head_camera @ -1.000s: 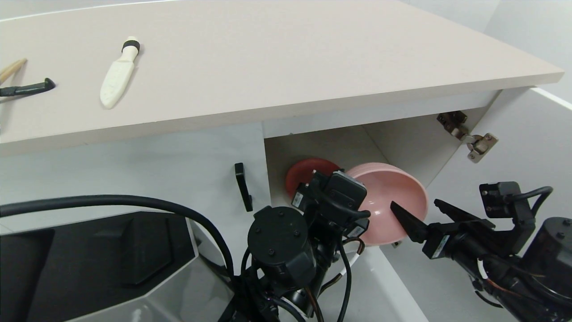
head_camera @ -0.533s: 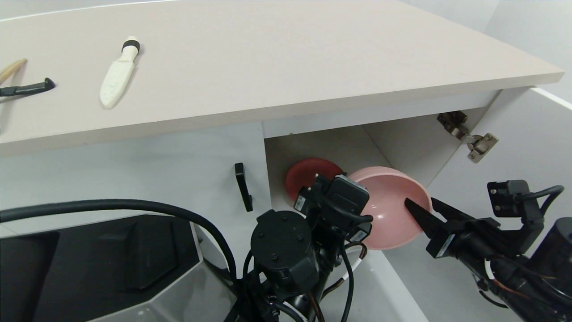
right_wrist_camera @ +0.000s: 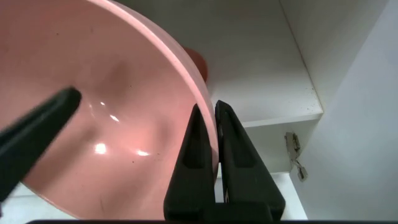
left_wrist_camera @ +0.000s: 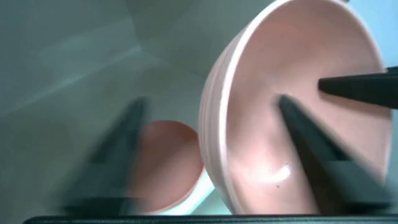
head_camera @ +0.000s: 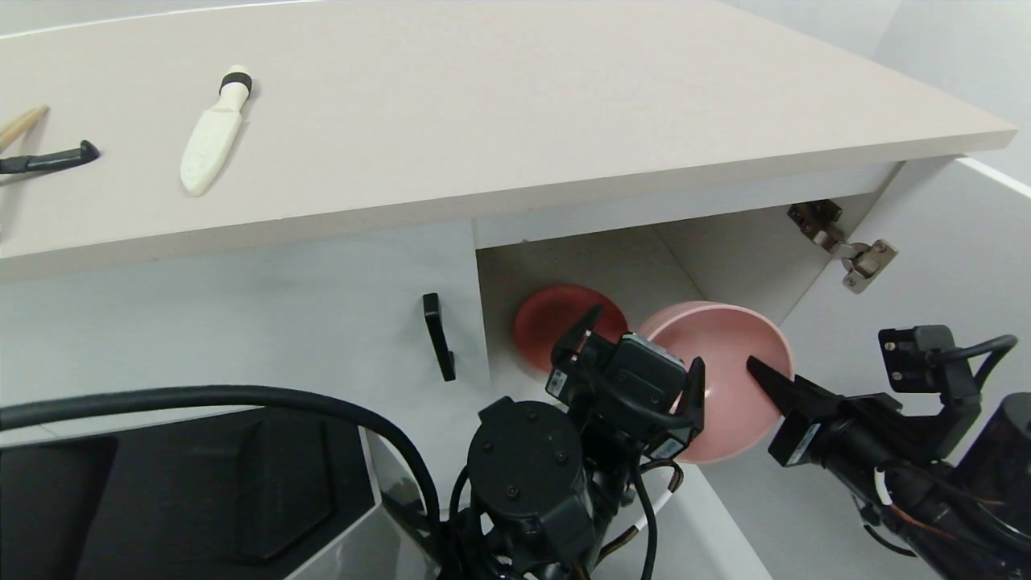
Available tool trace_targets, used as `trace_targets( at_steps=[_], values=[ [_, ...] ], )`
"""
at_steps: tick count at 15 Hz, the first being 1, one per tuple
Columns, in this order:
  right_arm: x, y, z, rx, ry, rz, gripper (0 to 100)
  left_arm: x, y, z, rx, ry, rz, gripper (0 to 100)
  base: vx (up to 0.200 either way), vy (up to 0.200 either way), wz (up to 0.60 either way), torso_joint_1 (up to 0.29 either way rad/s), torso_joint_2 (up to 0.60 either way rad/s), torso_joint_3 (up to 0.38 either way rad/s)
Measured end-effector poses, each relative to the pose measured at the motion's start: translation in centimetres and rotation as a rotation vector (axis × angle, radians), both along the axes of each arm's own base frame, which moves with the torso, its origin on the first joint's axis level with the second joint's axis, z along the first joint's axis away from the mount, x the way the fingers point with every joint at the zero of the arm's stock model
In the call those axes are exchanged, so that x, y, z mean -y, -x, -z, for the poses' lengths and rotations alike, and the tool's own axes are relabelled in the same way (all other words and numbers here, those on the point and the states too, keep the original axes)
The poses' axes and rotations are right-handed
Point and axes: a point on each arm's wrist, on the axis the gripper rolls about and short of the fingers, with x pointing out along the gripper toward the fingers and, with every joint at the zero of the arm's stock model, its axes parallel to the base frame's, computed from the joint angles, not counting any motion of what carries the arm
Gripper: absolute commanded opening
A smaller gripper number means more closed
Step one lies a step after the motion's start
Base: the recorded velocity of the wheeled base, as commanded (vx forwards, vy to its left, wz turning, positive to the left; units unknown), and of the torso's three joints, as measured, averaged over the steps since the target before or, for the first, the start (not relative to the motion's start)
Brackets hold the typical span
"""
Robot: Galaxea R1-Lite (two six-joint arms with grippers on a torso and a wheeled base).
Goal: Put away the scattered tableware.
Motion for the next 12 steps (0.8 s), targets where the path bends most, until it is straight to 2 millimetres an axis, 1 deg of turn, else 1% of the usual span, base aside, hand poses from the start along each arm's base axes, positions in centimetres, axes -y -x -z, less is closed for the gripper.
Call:
trace_targets(
  at_steps=[2,6,8,10,12],
  values=[
    [0.0,-0.2,0.3,-0.014,0.009,0.003,0,0.0,0.6,-0.1,-0.004,0.001,0.016,100,0.000,0.000,0.00,0.000,0.00,0.000],
    [0.0,-0.6,1.3,-0.055,0.032,0.015,0,-0.6,2.7,-1.6,-0.017,0.045,0.081,100,0.000,0.000,0.00,0.000,0.00,0.000],
    [0.0,-0.7,2.0,-0.089,0.031,0.020,0,-2.0,4.3,-2.1,-0.019,0.023,0.164,100,0.000,0.000,0.00,0.000,0.00,0.000],
    [0.1,-0.9,2.3,-0.105,0.034,0.027,0,-3.6,5.3,-2.0,-0.024,-0.021,0.247,100,0.000,0.000,0.00,0.000,0.00,0.000],
    [0.3,-0.9,2.5,-0.115,0.042,0.039,0,-5.2,5.0,-1.7,-0.020,-0.068,0.327,100,0.000,0.000,0.00,0.000,0.00,0.000]
  ],
)
